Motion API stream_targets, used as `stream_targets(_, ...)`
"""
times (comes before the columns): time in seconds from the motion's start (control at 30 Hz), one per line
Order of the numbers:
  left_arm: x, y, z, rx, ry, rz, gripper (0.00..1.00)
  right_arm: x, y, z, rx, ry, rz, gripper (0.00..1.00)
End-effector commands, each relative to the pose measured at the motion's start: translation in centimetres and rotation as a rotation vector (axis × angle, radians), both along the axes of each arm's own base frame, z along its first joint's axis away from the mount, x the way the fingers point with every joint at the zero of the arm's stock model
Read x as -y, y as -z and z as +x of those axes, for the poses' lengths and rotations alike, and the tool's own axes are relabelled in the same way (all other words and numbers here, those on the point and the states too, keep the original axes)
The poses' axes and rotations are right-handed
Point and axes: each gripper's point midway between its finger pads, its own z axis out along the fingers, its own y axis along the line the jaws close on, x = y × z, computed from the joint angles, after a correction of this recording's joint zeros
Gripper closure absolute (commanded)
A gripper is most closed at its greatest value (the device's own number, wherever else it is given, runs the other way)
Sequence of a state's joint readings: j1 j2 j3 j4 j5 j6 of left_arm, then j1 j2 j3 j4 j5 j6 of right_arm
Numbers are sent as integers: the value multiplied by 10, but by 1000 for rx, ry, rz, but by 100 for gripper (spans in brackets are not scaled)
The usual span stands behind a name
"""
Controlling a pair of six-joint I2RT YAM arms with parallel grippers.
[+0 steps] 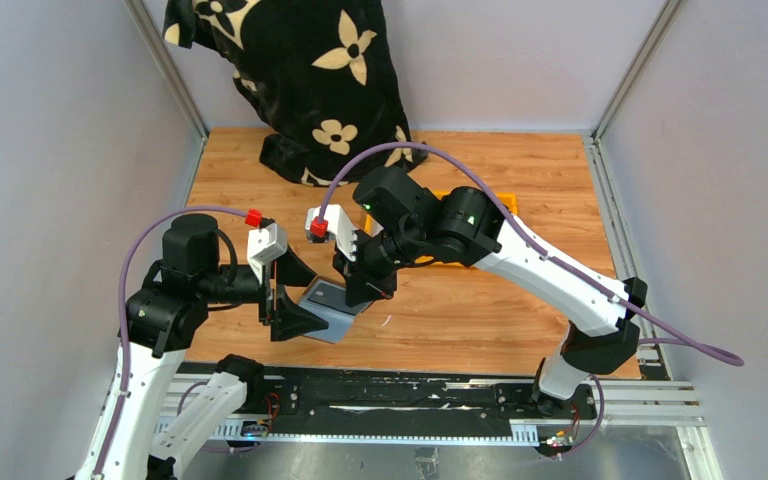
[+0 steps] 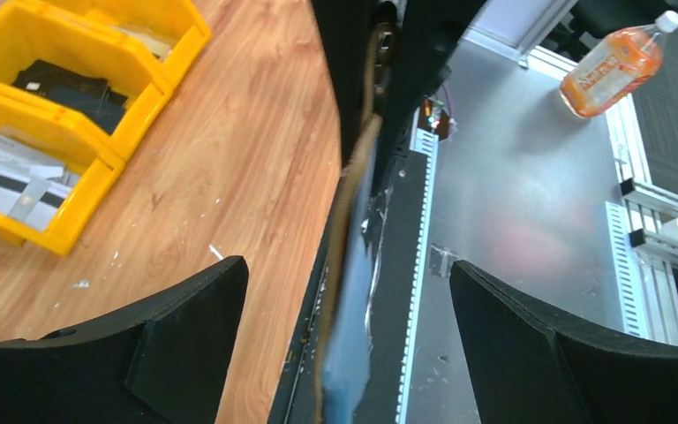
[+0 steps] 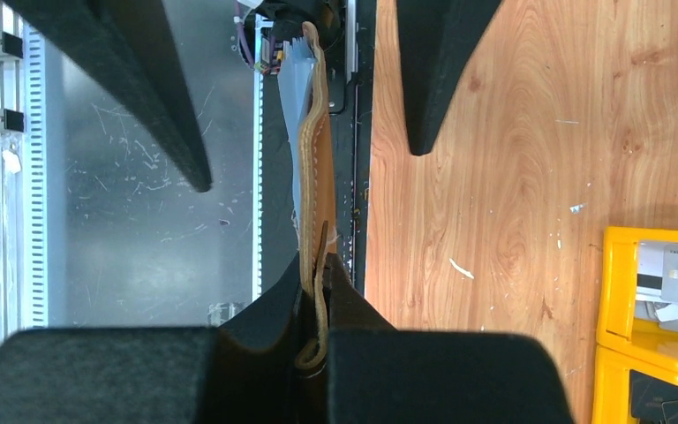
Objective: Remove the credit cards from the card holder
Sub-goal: Remove the credit card from the card holder.
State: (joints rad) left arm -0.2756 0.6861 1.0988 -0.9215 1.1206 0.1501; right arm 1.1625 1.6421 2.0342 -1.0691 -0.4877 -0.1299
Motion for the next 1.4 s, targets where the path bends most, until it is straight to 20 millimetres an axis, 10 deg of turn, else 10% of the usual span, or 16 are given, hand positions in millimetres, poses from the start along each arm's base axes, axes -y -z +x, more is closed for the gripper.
stream_targets(0.0,-1,5,12,19,-43,42,8,6,-6,-5,4,-58,2,100)
stream_targets(0.67,-10,35,21,54,-26,190,2,-12,-3,-11,-31,-210,28,100)
stream_targets(1.37,2,-14,19,23,-6,85,0,-10,1,-16,-46,-234,22,100)
